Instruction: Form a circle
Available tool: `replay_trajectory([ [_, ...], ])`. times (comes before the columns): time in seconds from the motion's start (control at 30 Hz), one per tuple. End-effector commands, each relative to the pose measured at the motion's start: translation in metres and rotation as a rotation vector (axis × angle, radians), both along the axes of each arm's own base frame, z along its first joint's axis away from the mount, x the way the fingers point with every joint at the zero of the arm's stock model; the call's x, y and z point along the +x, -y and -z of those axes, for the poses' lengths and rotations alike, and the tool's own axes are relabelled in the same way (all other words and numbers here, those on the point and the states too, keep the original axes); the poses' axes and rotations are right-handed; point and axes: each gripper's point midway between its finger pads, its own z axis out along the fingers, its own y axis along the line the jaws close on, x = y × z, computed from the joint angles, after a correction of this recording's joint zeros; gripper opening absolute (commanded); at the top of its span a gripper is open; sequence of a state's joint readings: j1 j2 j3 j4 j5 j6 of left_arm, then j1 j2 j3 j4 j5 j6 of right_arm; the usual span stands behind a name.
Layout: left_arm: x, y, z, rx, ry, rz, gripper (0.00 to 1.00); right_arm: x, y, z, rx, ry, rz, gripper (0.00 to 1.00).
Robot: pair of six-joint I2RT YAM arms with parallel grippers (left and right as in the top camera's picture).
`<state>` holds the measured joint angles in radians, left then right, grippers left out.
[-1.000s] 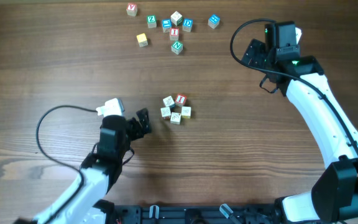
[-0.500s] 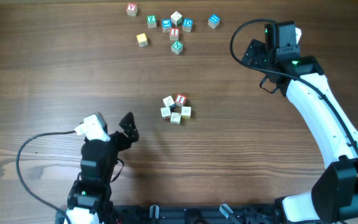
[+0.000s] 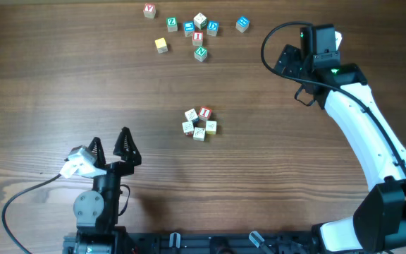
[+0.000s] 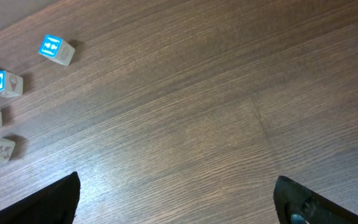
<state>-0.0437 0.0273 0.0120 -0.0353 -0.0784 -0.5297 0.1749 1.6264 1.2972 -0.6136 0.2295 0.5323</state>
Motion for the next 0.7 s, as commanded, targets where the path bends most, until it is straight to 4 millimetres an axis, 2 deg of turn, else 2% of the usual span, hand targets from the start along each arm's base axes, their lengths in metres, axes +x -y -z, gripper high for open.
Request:
replay_trajectory([
  [0.0, -0.0013, -0.002, 0.0043, 0.002, -0.009, -0.008, 1.0, 0.0011, 0.002, -0.0001, -0.016, 0.002, 0.001, 1.0],
  [0.67, -0.0012, 0.002, 0.0053, 0.002, -0.014, 0.008, 1.0, 0.0011, 0.002, -0.0001, -0.016, 0.002, 0.001, 1.0],
])
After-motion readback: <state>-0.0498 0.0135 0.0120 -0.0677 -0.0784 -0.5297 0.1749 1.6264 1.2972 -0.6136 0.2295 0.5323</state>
